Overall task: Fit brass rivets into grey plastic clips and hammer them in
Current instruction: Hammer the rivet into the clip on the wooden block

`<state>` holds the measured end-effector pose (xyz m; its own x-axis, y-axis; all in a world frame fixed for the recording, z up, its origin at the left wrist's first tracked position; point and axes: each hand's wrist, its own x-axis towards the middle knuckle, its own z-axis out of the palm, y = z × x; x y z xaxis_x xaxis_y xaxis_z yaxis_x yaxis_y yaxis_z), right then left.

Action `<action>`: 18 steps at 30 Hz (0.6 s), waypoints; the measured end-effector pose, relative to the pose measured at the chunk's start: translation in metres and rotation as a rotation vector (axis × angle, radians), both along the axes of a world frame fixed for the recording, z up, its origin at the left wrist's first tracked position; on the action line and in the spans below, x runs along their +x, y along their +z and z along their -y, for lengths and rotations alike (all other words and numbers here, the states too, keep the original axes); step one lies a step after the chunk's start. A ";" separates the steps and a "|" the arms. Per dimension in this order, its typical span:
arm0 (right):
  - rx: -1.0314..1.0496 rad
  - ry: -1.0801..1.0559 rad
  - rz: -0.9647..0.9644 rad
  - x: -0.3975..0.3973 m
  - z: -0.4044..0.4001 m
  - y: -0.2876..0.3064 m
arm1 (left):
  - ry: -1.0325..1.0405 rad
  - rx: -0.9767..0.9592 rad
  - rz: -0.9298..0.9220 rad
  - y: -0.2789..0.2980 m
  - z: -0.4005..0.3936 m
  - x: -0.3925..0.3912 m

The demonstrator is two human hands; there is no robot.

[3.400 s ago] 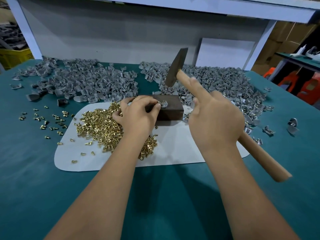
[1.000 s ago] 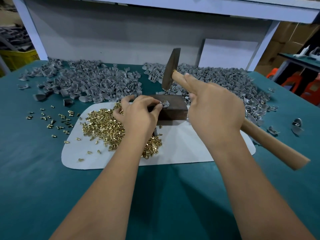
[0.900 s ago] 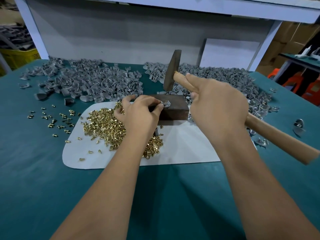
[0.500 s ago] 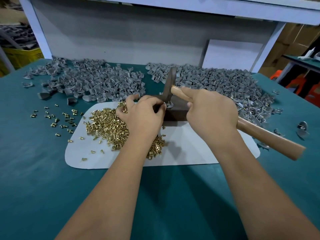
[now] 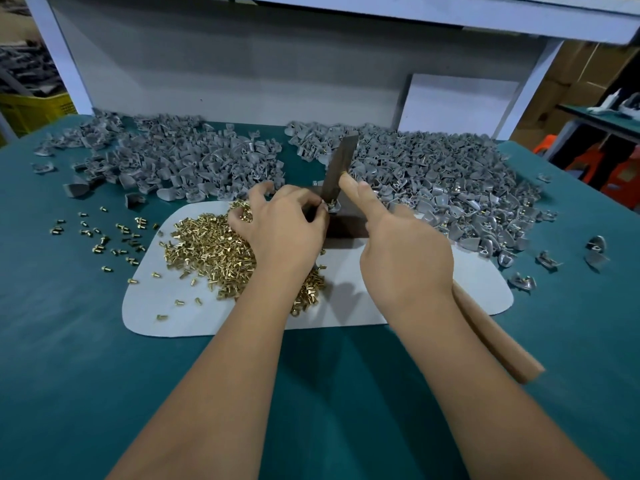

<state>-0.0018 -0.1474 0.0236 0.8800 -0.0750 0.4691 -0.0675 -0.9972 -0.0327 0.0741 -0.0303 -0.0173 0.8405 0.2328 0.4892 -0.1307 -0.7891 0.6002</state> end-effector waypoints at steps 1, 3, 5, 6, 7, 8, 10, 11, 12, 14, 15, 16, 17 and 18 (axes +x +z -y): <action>-0.005 -0.001 -0.018 -0.001 -0.001 -0.002 | -0.001 -0.007 0.004 0.000 0.000 0.000; -0.030 -0.002 -0.033 -0.004 -0.001 -0.007 | -0.006 -0.019 0.017 -0.001 0.000 0.000; -0.067 -0.005 -0.025 -0.007 -0.002 -0.012 | -0.011 -0.029 0.034 -0.001 0.000 0.000; -0.079 -0.010 -0.018 -0.008 -0.002 -0.013 | -0.014 -0.034 0.041 -0.001 0.000 0.000; -0.075 -0.016 -0.013 -0.008 -0.003 -0.014 | -0.018 -0.040 0.045 -0.002 0.000 0.000; -0.053 -0.022 -0.015 -0.008 -0.002 -0.014 | -0.022 -0.048 0.045 -0.002 0.000 0.000; 0.017 -0.027 -0.031 -0.005 0.000 -0.010 | -0.034 -0.063 0.038 -0.003 -0.002 0.000; 0.046 -0.027 -0.024 -0.004 0.001 -0.008 | -0.042 -0.068 0.036 -0.003 -0.002 0.001; 0.072 -0.025 0.001 -0.003 0.002 -0.005 | -0.047 -0.071 0.035 -0.003 -0.002 0.001; 0.124 -0.011 0.087 -0.003 0.005 0.001 | -0.035 -0.069 0.035 -0.003 -0.001 0.002; 0.144 -0.001 0.134 -0.003 0.006 0.006 | -0.026 -0.067 0.038 -0.002 -0.001 0.002; 0.156 0.004 0.168 -0.004 0.008 0.010 | -0.023 -0.066 0.043 -0.002 0.000 0.001; 0.162 0.002 0.181 -0.004 0.010 0.015 | -0.027 -0.068 0.047 -0.003 0.000 0.001; 0.166 -0.006 0.173 -0.005 0.012 0.019 | -0.034 -0.074 0.052 -0.004 0.000 0.001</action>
